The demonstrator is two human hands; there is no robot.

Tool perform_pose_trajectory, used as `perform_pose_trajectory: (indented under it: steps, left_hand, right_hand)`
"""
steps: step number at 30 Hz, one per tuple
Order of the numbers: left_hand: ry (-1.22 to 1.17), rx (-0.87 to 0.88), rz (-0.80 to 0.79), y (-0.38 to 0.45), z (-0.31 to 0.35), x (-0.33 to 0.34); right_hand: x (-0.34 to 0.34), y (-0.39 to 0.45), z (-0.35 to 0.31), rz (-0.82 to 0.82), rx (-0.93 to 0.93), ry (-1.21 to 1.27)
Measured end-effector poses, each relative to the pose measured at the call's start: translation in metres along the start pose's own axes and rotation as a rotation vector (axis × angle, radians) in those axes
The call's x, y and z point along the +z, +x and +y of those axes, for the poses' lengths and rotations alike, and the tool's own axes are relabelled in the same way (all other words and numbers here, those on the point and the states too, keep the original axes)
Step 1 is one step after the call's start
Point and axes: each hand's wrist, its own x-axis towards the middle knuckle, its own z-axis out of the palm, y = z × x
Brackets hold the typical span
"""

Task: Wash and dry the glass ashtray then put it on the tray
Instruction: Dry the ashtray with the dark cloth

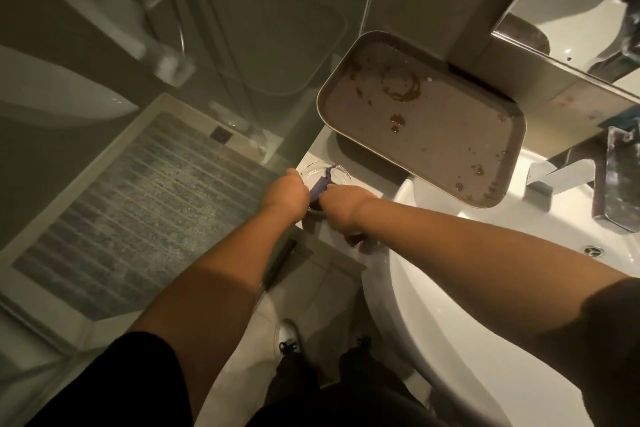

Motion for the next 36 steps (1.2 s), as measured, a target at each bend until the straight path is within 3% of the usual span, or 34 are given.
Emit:
perform_pose_trajectory:
  steps: [3, 9, 13, 19, 22, 26, 32, 36]
  left_hand:
    - [-0.001, 0.047, 0.009, -0.008, -0.004, 0.001]
    - [0.078, 0.129, 0.094, -0.022, -0.005, -0.008]
    - [0.057, 0.172, 0.169, -0.028, -0.01, -0.018]
    - [-0.222, 0.232, 0.285, -0.052, -0.021, -0.04]
    - [-0.318, 0.265, 0.287, -0.069, -0.022, -0.05]
    - [-0.319, 0.328, 0.293, -0.089, -0.019, -0.065]
    - [-0.155, 0.436, 0.369, -0.113, 0.0, -0.087]
    - [-0.132, 0.458, 0.408, -0.119, 0.005, -0.101]
  right_hand:
    - [-0.005, -0.016, 0.015, 0.109, -0.045, 0.28]
    - [-0.009, -0.048, 0.039, 0.349, 0.16, 1.001]
    - [-0.011, -0.067, 0.044, 0.486, 0.184, 1.291]
    - [-0.011, -0.098, 0.06, 0.633, 0.159, 1.583]
    - [-0.017, -0.111, 0.066, 0.678, 0.164, 1.617]
    - [-0.032, -0.111, 0.062, 0.673, 0.166, 1.452]
    - [-0.061, -0.103, 0.04, 0.51, -0.057, 1.319]
    - [-0.07, -0.102, 0.043, 0.379, -0.182, 1.433]
